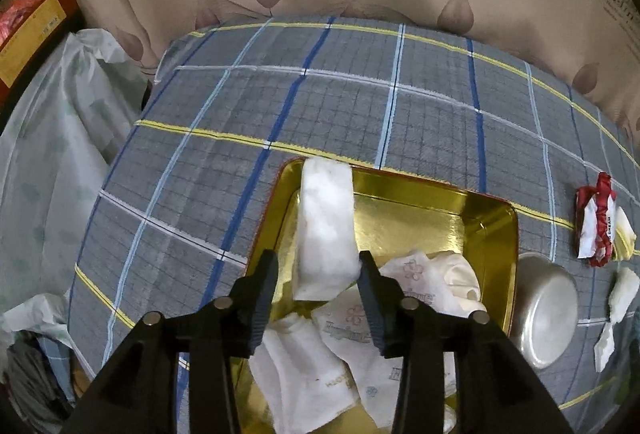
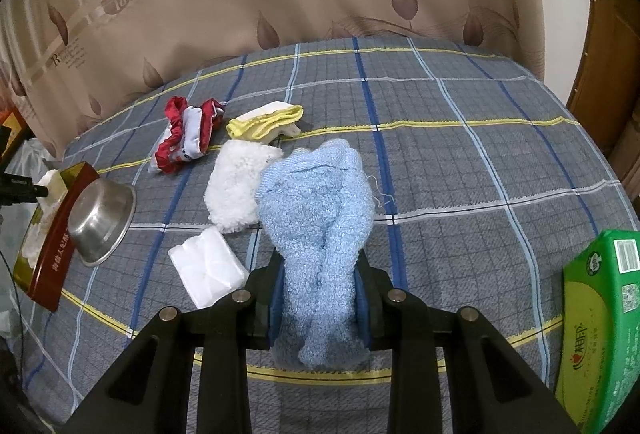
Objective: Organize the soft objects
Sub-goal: 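Carry the white foam block into the gold tray and open the left tool, then carry the blue towel into the gold tray and open the right tool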
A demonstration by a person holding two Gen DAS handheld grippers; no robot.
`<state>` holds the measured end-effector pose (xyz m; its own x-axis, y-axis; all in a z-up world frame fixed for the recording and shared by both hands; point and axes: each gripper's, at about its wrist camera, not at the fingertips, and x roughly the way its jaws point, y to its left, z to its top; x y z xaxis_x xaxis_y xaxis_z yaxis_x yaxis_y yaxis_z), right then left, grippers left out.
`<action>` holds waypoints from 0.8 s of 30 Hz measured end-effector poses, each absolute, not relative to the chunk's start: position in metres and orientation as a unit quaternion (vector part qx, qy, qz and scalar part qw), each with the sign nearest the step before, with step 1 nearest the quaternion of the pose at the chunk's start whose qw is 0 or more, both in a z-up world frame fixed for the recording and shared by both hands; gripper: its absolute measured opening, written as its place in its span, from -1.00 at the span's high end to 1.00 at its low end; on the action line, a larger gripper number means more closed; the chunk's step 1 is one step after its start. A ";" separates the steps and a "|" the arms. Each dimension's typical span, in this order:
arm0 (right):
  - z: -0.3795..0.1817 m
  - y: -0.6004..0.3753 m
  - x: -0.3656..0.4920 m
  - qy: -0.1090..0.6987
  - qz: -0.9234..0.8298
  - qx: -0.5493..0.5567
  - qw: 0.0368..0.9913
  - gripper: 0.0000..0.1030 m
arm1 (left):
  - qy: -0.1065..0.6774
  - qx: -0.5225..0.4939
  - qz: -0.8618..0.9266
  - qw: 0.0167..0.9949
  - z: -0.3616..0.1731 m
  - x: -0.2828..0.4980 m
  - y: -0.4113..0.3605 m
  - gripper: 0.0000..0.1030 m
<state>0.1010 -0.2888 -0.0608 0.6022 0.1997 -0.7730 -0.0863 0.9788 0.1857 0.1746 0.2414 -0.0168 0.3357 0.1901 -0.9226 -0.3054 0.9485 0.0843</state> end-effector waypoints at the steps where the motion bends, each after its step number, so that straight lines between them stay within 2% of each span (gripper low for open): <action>1: -0.061 -0.288 0.101 0.438 0.080 0.064 0.893 0.48 | 0.555 -0.052 0.150 0.816 -0.015 0.173 0.242 0.20; 24: -0.041 -0.238 0.088 0.430 0.123 0.033 0.894 0.48 | 0.506 0.000 0.108 0.856 0.014 0.077 0.219 0.19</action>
<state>0.0880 -0.2378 -0.0407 0.6006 0.2485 -0.7599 -0.1918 0.9675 0.1649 0.0766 0.2188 0.0144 0.4650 0.1853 -0.8657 -0.1854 0.9765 0.1095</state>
